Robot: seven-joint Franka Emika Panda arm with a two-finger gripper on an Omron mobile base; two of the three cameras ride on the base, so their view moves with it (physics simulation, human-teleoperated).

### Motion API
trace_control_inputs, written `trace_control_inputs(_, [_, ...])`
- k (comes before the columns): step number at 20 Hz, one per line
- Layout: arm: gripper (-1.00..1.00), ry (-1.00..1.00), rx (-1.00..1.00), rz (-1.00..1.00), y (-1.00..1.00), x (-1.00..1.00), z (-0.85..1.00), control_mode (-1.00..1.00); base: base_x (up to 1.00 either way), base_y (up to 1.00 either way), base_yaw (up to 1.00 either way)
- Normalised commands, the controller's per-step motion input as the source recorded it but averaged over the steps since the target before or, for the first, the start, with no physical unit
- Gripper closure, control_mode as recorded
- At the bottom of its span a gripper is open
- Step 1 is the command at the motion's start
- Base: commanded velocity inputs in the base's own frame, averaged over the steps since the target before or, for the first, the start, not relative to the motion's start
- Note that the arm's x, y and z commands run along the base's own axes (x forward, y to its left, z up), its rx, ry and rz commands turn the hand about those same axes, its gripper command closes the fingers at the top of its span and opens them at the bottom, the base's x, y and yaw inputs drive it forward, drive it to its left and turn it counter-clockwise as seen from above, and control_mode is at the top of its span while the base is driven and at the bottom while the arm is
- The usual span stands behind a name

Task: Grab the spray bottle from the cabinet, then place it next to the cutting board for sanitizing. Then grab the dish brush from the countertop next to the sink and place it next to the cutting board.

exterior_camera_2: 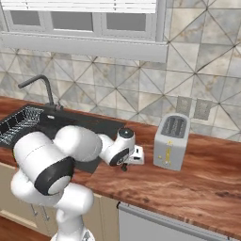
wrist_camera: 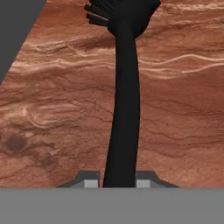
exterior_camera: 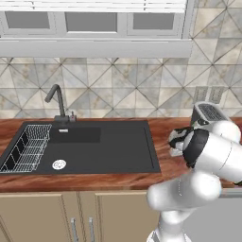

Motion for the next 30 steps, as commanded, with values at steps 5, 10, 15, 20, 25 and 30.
trace_control_inputs(5, [1.00, -0.20, -0.08, 0.00, 0.34, -0.72, 1.00, -1.00, 0.00, 0.00, 0.00])
trace_control_inputs(10, [1.00, -0.25, -0.13, 0.06, 0.27, -0.43, 1.00, -1.00, 0.00, 0.00, 0.00])
trace_control_inputs(15, [1.00, -0.30, -0.08, 0.11, 0.23, -0.57, 1.00, -1.00, 0.00, 0.00, 0.00])
trace_control_inputs(20, [1.00, -0.32, -0.06, 0.10, 0.09, -0.69, 1.00, -1.00, 0.00, 0.00, 0.00])
trace_control_inputs(25, [1.00, -0.29, -0.09, 0.08, 0.06, -0.77, 1.00, -1.00, 0.00, 0.00, 0.00])
trace_control_inputs(30, [1.00, -0.25, -0.07, 0.04, 0.15, -0.91, 0.98, -1.00, 0.00, 0.00, 0.00])
